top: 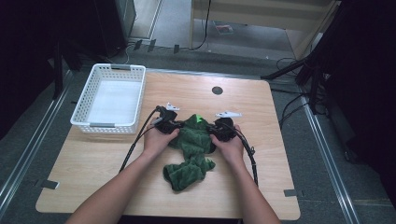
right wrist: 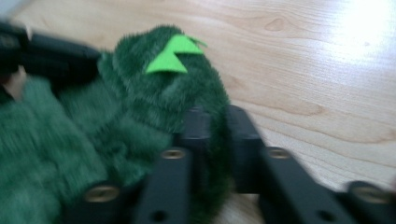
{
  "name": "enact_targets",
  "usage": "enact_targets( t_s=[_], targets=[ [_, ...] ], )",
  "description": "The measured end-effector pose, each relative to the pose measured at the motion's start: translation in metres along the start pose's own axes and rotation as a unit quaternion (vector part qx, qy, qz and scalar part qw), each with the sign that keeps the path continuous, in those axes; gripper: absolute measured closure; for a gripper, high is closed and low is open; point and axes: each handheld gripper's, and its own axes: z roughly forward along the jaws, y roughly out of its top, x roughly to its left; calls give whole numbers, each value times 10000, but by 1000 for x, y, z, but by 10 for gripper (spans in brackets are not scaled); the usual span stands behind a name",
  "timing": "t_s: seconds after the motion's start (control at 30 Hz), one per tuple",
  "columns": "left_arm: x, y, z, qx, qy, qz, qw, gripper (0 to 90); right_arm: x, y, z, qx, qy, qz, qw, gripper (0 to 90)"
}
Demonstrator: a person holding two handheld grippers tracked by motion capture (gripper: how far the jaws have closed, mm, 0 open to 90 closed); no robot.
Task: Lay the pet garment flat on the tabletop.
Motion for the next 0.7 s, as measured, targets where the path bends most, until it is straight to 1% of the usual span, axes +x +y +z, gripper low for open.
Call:
enact_targets(
  t_s=[0.03, 0.07, 0.1, 0.13, 0.17, 0.2, 0.23, 0.27, 0.3, 0.33, 0.37, 0.4, 0.43, 0.47, 0.5, 0.53, 0.57, 0.6, 0.63, 0.67, 0.7],
  targets=[
    [1, 0, 0, 3, 35, -56, 10000, 900, 1, 1, 0, 11, -49, -79, 10000, 884],
    [1, 0, 0, 3, 35, -56, 10000, 900, 2, 1, 0, -11, -63, -117, 9999, 888],
    [2, 2, -1, -39, 200, -147, 9997, 900, 3, 3, -1, -85, -94, -170, 9998, 890],
    [3, 3, -1, -87, 263, -246, 9993, 900, 4, 4, -1, -226, -96, -235, 9994, 891],
    [5, 4, -1, -175, 297, -313, 9989, 900, 5, 6, -3, -423, -72, -262, 9987, 891],
    [5, 4, -1, -175, 297, -313, 9989, 900, 5, 6, -3, -423, -72, -262, 9987, 891],
    [6, 6, -4, -356, 389, -397, 9978, 900, 6, 13, -8, -853, -127, -293, 9958, 890],
    [7, 7, -5, -431, 427, -423, 9973, 900, 6, 16, -9, -915, -165, -247, 9954, 888],
    [7, 7, -5, -431, 427, -423, 9973, 900, 6, 16, -9, -915, -165, -247, 9954, 888],
    [8, 8, -5, -468, 471, -463, 9967, 900, 5, 19, -8, -920, -152, -177, 9955, 882],
    [12, 10, -4, -467, 332, -635, 9963, 845, 3, 25, -4, -665, -84, -106, 9977, 796],
    [12, 10, -4, -467, 332, -635, 9963, 760, 3, 25, -4, -665, -84, -106, 9977, 796],
    [16, 9, -7, -452, 239, -749, 9959, 648, 3, 26, -4, -620, -156, -104, 9979, 618],
    [16, 8, -11, -525, 198, -775, 9954, 605, 2, 26, -8, -613, -150, -14, 9980, 584],
    [17, 6, -16, -590, 130, -824, 9948, 568, 0, 25, -14, -672, -11, 98, 9977, 554],
    [17, 6, -16, -590, 130, -824, 9948, 534, -1, 23, -22, -776, 121, 179, 9967, 535],
    [17, 4, -21, -634, 70, -839, 9944, 534, -1, 23, -22, -776, 121, 179, 9967, 535],
    [14, -3, -32, -634, 39, -770, 9950, 487, 2, 14, -43, -973, 183, 196, 9949, 537],
    [12, -7, -37, -623, 15, -718, 9955, 477, 3, 9, -49, -999, 197, 197, 9946, 539],
    [12, -7, -37, -623, 15, -718, 9955, 465, 3, 9, -49, -999, 197, 197, 9946, 539],
    [10, -13, -41, -618, 20, -704, 9956, 465, 5, 3, -57, -1024, 279, 197, 9942, 549]
  ],
)
